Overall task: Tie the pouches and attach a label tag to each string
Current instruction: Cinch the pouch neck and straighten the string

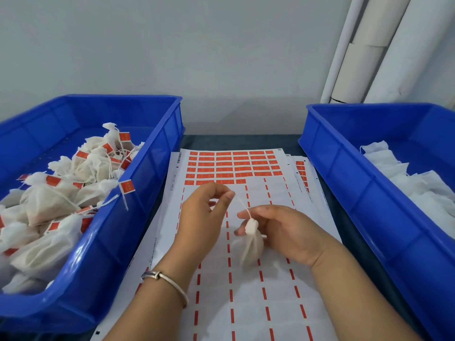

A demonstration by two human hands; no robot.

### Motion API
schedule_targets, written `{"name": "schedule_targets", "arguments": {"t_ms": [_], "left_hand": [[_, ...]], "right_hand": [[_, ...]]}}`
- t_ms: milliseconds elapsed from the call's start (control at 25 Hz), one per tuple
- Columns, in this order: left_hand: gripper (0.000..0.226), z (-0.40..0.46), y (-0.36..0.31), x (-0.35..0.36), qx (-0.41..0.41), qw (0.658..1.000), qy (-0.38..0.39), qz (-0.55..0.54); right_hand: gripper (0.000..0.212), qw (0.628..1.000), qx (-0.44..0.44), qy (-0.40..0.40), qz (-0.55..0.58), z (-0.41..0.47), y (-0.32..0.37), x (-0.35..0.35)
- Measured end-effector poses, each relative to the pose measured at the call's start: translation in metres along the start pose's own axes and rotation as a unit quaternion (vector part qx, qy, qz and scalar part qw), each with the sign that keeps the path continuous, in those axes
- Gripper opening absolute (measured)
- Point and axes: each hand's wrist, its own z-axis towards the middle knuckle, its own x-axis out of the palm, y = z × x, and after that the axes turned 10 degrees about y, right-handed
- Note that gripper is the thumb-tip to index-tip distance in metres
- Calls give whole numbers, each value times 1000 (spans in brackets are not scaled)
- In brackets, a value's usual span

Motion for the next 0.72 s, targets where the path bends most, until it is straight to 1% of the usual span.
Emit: {"name": "schedule_targets", "arguments": {"t_ms": [120, 280, 360, 440, 520, 560, 640, 720], "left_hand": [[14, 1, -11, -4, 12, 1000, 3, 13], [19, 13, -34, -11, 63, 997, -26, 35], [21, 28, -44, -11, 86, 995, -19, 53], [19, 51, -46, -6, 87, 993, -1, 74], [6, 77, -36, 4, 46, 996, 15, 74], [7, 89, -28, 11, 14, 996, 23, 82], [26, 103, -8, 26, -46, 990, 54, 123], [37, 107, 13, 41, -70, 981, 78, 162]], "right_hand": [[29, 996, -20, -33, -80, 4, 10, 2], [14, 979, -45, -72, -187, 8, 36, -4], [13, 979, -52, -80, -180, 14, 46, -10], [18, 985, -62, -89, -132, 23, 51, -17], [18, 987, -67, -117, -86, 31, 51, -24], [18, 986, -68, -132, -71, 35, 49, -29], [19, 983, -58, -160, -68, 43, 44, -36], [20, 981, -49, -173, -66, 49, 40, -42]]}}
